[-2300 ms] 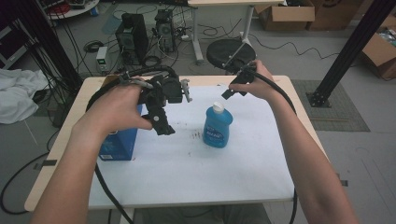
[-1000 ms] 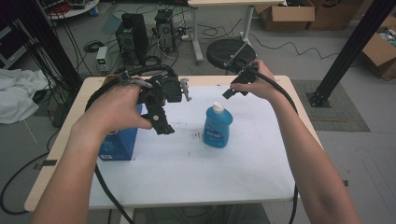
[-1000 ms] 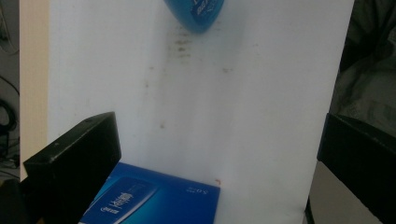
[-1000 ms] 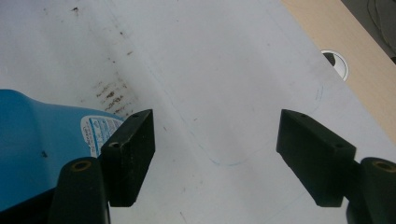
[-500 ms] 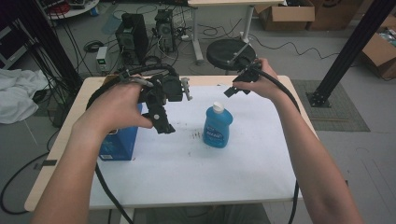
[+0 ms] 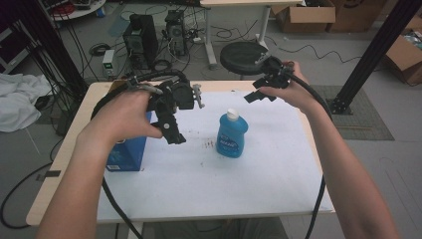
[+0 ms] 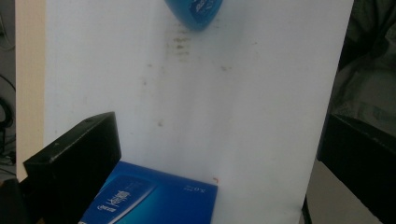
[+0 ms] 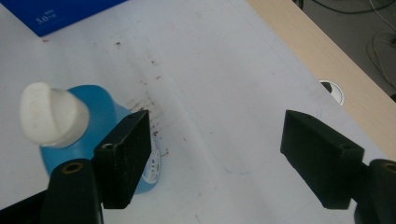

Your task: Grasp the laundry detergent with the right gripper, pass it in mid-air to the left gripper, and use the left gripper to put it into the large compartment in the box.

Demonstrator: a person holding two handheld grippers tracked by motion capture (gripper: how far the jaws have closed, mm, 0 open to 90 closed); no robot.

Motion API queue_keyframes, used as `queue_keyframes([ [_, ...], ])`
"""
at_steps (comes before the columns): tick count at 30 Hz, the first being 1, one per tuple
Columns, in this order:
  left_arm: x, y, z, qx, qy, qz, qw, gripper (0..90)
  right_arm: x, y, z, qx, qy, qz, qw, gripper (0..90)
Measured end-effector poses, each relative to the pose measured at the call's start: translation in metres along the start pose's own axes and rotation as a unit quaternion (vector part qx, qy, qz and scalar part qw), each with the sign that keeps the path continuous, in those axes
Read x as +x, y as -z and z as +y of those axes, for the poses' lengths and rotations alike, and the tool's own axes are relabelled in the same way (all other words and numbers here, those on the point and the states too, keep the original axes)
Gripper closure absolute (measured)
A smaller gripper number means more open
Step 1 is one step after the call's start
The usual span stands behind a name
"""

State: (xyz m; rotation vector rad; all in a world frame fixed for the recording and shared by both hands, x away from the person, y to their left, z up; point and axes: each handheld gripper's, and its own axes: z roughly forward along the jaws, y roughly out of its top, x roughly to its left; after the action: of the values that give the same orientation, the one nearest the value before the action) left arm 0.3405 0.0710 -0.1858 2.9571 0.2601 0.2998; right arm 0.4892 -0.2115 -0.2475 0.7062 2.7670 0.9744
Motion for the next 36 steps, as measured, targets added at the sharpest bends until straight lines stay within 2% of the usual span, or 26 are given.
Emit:
queue_keyframes([
  [5, -0.001, -0.001, -0.001, -0.002, 0.001, 0.000, 1.0000, 0.1, 0.004, 0.012, -0.014, -0.029, 0.002, 0.020, 0.9994, 22.7],
  [18, -0.002, 0.001, -0.005, -0.003, 0.005, 0.001, 1.0000, 0.1, 0.015, 0.015, -0.041, -0.053, 0.022, 0.047, 0.9972, 19.8],
  [23, -0.004, 0.001, -0.005, -0.001, 0.006, 0.001, 1.0000, 0.1, 0.023, 0.012, -0.052, -0.063, 0.033, 0.056, 0.9959, 19.1],
  [36, -0.006, -0.001, -0.005, 0.000, 0.006, -0.001, 1.0000, 0.1, 0.040, -0.004, -0.068, -0.069, 0.050, 0.074, 0.9936, 18.4],
])
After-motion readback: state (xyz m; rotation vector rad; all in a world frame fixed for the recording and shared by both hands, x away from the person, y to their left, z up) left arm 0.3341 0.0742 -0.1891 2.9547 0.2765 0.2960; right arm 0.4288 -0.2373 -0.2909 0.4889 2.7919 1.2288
